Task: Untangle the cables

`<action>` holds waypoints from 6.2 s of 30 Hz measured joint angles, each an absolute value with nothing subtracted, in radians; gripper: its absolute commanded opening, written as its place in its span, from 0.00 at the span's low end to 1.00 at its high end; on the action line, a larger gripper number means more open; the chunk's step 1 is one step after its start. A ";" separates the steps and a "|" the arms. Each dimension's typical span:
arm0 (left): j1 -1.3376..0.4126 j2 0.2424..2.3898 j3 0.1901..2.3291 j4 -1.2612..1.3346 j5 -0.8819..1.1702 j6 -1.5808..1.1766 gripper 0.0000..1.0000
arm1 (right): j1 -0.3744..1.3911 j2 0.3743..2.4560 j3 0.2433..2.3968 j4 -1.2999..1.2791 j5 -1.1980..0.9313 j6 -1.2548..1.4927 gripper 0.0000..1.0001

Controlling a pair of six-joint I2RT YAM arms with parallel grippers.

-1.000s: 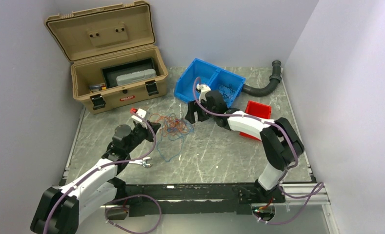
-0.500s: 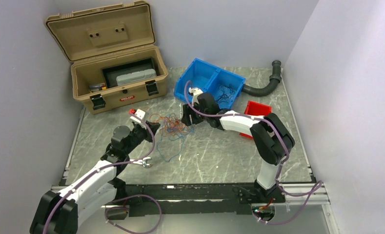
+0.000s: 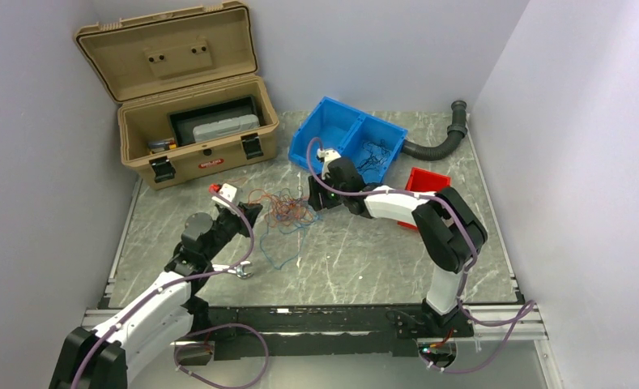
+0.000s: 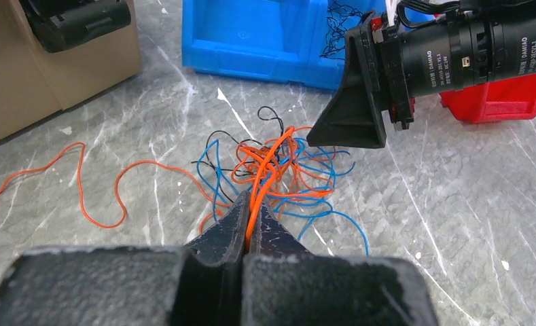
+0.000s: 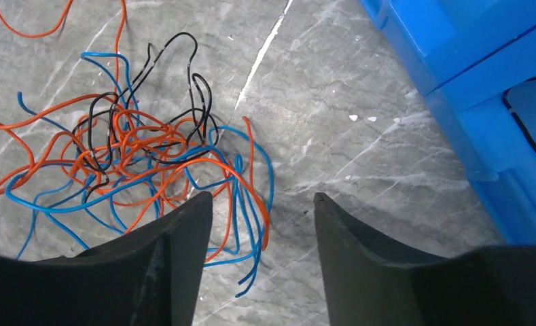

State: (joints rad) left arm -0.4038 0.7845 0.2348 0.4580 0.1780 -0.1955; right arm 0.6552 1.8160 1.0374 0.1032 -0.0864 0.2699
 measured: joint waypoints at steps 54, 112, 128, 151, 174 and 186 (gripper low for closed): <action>-0.346 0.581 0.731 -0.359 -0.339 -0.458 0.00 | 0.311 1.061 1.125 -0.349 0.310 0.424 0.00; -0.454 0.897 0.533 -0.024 0.127 -0.445 0.00 | 0.426 1.317 0.924 -0.423 -0.068 0.476 0.01; -0.466 0.898 0.533 -0.019 0.125 -0.404 0.00 | 0.473 1.530 0.939 -0.339 -0.023 0.439 1.00; -0.468 0.879 0.532 -0.023 0.108 -0.379 0.00 | 0.469 1.716 0.994 -0.278 -0.104 0.429 0.95; -0.468 0.866 0.531 -0.027 0.107 -0.378 0.00 | 0.649 1.836 1.140 -0.426 0.216 0.438 0.00; -0.468 0.847 0.531 -0.027 0.105 -0.378 0.00 | 0.712 1.639 1.358 -0.566 0.131 0.361 0.00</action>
